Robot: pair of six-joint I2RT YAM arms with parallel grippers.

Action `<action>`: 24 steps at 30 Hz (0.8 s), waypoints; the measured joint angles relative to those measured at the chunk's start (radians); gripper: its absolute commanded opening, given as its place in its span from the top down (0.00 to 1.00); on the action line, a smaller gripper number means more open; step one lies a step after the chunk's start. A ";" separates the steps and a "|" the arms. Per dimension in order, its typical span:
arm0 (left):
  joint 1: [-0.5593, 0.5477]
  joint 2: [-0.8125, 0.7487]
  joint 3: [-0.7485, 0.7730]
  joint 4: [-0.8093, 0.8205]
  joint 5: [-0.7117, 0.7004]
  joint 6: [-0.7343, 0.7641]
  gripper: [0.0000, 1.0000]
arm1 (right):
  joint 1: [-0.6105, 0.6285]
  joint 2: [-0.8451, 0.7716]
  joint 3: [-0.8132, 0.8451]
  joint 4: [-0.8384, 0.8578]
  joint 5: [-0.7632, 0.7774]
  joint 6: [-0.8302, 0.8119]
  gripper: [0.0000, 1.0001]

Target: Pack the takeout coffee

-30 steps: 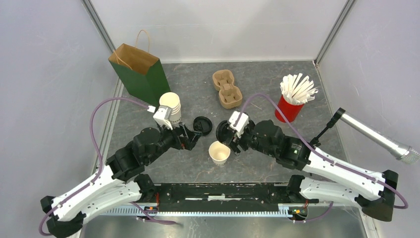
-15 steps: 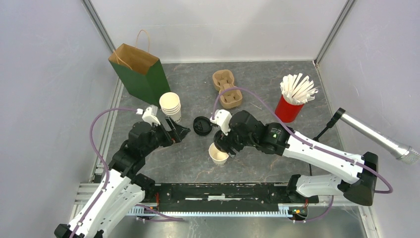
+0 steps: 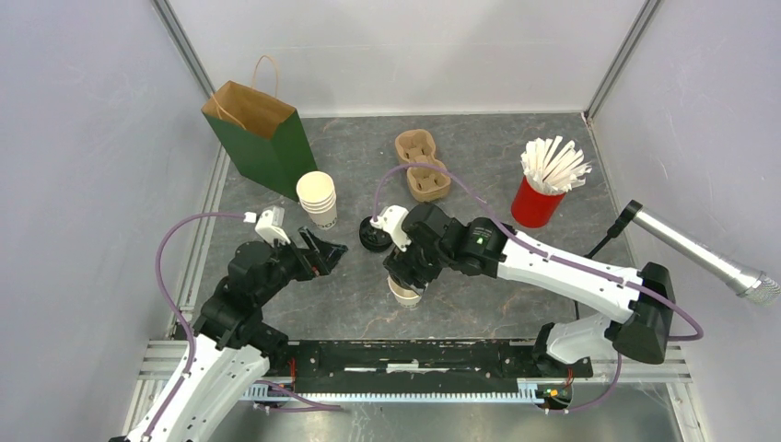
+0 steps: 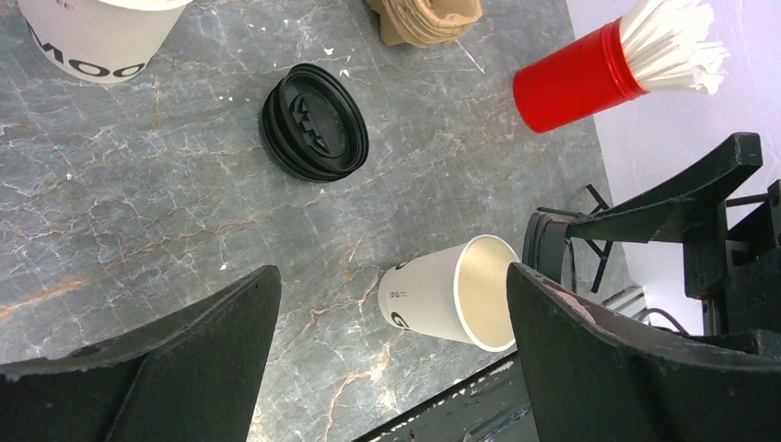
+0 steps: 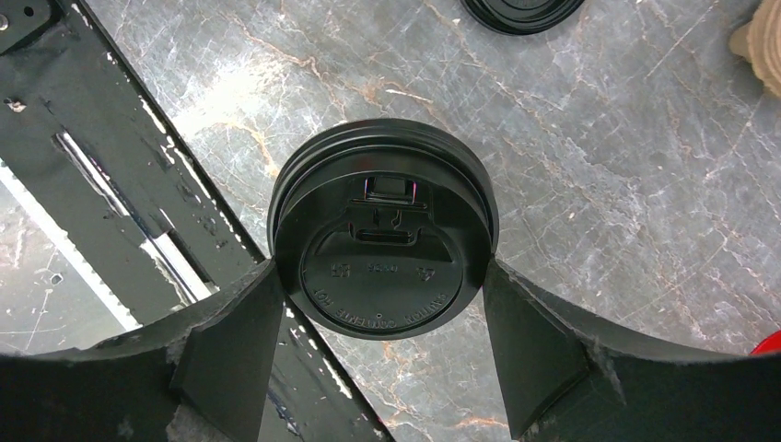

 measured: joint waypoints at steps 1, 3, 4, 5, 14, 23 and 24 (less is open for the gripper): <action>0.000 -0.003 -0.007 0.000 0.000 0.000 0.03 | 0.004 0.010 0.004 -0.001 0.000 0.004 0.21; 0.000 -0.005 -0.018 -0.001 0.002 0.001 0.03 | 0.011 0.023 0.007 -0.008 0.000 0.010 0.21; 0.000 -0.006 -0.020 -0.002 0.003 0.002 0.03 | 0.012 0.030 0.009 -0.013 0.000 0.012 0.20; 0.000 -0.006 -0.020 -0.002 0.003 0.003 0.03 | 0.014 0.035 0.012 -0.018 0.000 0.014 0.20; 0.000 -0.021 -0.022 0.006 0.021 0.018 0.03 | 0.020 0.112 0.058 -0.052 0.002 0.017 0.18; 0.000 -0.029 -0.025 0.006 0.024 0.023 0.03 | 0.020 0.152 0.063 -0.071 0.002 0.014 0.16; 0.000 -0.029 -0.026 0.006 0.024 0.023 0.03 | 0.020 0.155 0.063 -0.071 0.002 0.014 0.16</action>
